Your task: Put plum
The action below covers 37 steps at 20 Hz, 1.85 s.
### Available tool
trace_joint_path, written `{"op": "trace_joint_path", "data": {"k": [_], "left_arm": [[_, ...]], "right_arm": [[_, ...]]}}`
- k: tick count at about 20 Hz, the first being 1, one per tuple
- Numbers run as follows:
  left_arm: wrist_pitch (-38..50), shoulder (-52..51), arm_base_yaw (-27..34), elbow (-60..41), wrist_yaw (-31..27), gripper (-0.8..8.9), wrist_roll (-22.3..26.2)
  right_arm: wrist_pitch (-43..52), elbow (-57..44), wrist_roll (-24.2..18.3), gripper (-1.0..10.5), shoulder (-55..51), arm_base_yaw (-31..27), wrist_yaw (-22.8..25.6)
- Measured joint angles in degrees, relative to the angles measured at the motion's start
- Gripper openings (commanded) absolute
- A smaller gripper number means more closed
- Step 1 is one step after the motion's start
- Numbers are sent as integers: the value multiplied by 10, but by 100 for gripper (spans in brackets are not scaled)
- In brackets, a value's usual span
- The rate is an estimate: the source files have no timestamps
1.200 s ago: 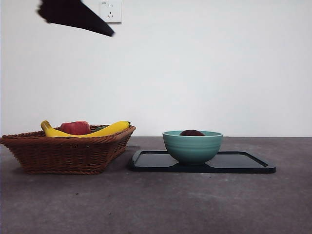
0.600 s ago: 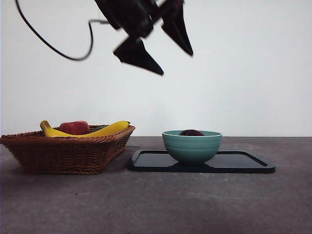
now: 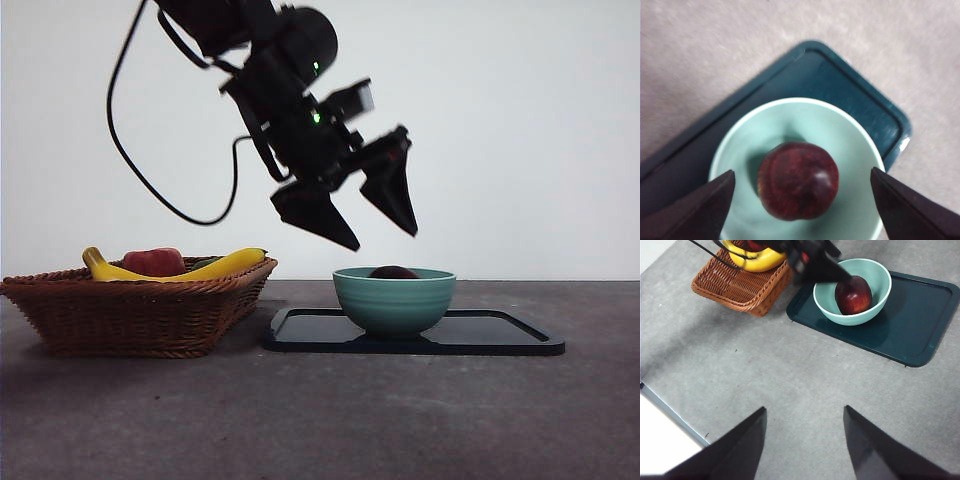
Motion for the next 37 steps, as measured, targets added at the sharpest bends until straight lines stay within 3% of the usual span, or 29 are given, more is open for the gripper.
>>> {"op": "trace_joint_path", "data": {"k": [8,30,32,34,37], "left_arm": [[19,21,-13,0,-31,432,43],[7,43,-25,0,-31,404,49],[6,43,-25,0,-31,357,49],[7,43,-25,0,-32,228,52],[7,43,-25,0,-32,182,52]], "right_arm": [[0,0,4,245,0,0,0],[0,0,4,244,0,0,2],[0,0,4,244,0,0,2],[0,0,4,245,0,0,2],[0,0,4,244,0,0,2]]}}
